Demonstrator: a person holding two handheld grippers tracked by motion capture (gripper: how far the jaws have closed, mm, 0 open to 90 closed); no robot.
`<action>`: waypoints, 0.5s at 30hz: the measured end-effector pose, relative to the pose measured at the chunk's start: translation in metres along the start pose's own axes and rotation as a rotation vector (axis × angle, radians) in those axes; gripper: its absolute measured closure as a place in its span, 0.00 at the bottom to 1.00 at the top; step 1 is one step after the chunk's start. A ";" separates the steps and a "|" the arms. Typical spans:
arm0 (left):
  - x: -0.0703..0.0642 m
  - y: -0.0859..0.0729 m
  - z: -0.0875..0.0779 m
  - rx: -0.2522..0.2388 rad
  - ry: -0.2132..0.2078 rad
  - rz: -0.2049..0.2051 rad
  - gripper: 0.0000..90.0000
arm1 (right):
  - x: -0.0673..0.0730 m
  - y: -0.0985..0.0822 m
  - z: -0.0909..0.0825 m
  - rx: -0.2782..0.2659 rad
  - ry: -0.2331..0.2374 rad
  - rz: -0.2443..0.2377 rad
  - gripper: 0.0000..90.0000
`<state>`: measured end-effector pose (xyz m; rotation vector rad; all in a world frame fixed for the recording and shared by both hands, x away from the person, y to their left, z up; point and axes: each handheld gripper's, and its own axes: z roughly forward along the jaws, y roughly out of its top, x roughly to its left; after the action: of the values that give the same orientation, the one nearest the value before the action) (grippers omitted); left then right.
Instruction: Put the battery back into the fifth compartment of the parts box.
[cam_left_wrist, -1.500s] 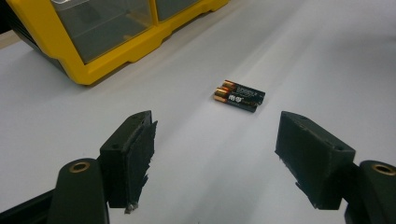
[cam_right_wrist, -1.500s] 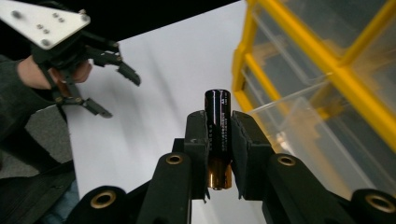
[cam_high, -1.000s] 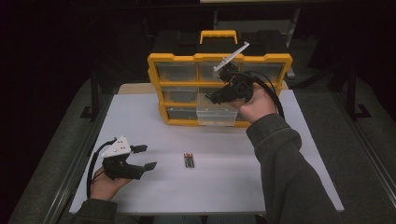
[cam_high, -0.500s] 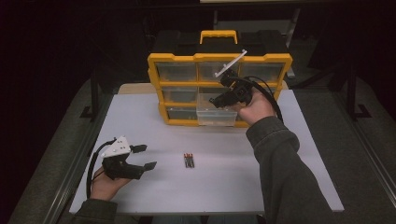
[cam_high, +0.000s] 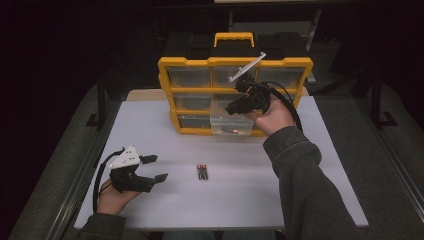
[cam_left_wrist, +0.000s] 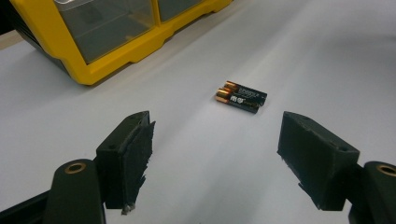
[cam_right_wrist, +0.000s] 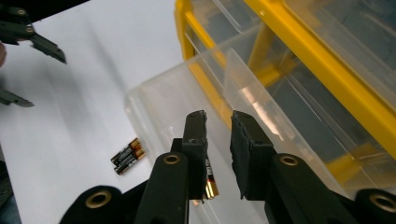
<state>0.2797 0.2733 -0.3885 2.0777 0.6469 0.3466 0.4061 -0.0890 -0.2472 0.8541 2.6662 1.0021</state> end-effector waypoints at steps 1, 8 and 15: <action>0.000 0.000 0.000 0.000 -0.001 -0.002 0.29 | 0.002 0.000 -0.001 -0.007 0.003 -0.001 0.83; -0.001 0.000 0.000 -0.006 -0.001 -0.008 0.29 | 0.022 0.002 -0.015 -0.051 0.016 -0.026 0.84; -0.002 0.001 0.000 -0.010 -0.003 -0.008 0.29 | 0.050 -0.004 -0.015 -0.053 0.053 -0.050 0.84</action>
<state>0.2784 0.2724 -0.3876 2.0648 0.6502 0.3412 0.3581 -0.0718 -0.2366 0.7569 2.6772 1.0937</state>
